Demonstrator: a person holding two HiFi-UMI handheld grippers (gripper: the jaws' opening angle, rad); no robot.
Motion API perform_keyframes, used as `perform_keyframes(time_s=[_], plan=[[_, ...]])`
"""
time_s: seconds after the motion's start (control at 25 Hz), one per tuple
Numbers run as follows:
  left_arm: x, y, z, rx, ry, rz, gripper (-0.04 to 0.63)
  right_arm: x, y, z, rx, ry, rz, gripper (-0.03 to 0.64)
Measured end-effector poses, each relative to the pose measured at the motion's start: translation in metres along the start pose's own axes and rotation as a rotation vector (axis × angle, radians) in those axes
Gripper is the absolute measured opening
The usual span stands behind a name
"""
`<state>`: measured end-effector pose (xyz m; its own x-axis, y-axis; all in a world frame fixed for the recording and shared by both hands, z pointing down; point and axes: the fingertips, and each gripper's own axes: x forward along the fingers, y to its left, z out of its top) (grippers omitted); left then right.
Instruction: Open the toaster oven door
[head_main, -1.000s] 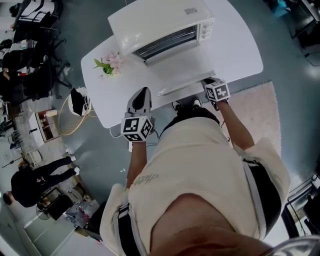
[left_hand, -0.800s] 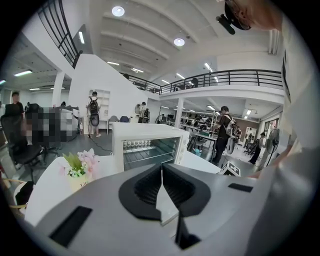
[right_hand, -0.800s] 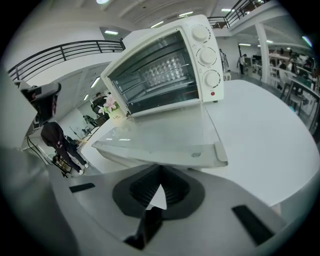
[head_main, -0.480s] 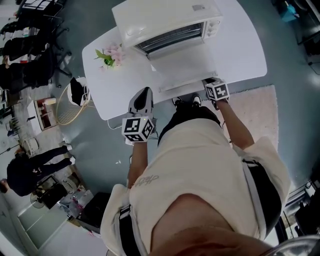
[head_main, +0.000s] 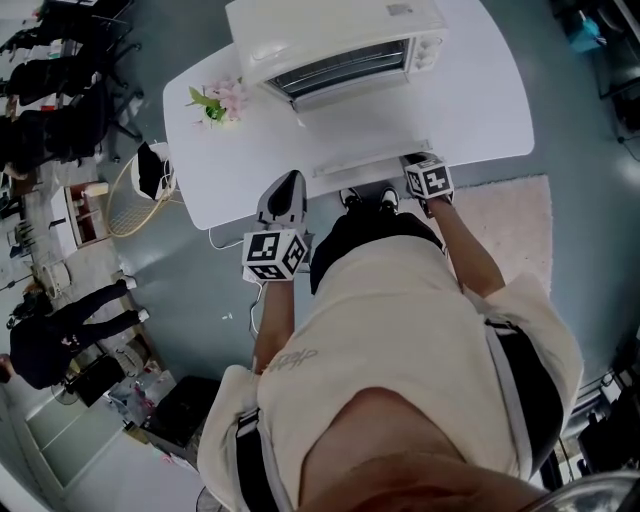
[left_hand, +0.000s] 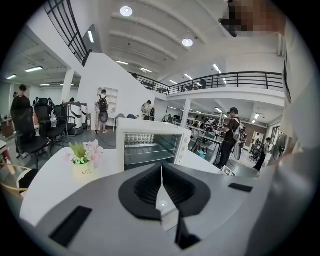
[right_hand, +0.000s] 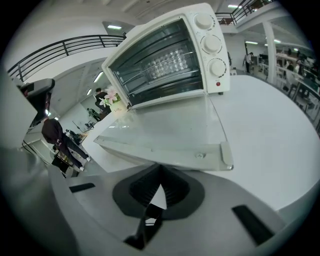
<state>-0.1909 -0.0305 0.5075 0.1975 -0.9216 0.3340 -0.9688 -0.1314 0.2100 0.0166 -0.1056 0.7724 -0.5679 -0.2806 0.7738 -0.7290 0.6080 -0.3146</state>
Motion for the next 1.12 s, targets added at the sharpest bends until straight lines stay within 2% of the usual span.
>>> perform_keyframes(time_s=[0.28, 0.56, 0.76, 1.12], plan=[[0.008, -0.012, -0.004, 0.010, -0.004, -0.021, 0.023, -0.010, 0.013, -0.004, -0.032, 0.027, 0.072, 0.006], [0.018, -0.015, 0.000, 0.020, -0.013, -0.051, 0.023, -0.025, 0.027, 0.005, -0.094, 0.006, 0.107, 0.006], [0.025, -0.013, 0.004, 0.020, -0.012, -0.076, 0.023, -0.059, 0.038, 0.036, -0.148, -0.116, 0.094, 0.006], [0.025, 0.002, 0.028, 0.038, -0.049, -0.089, 0.023, -0.139, 0.075, 0.141, -0.240, -0.396, 0.070, 0.006]])
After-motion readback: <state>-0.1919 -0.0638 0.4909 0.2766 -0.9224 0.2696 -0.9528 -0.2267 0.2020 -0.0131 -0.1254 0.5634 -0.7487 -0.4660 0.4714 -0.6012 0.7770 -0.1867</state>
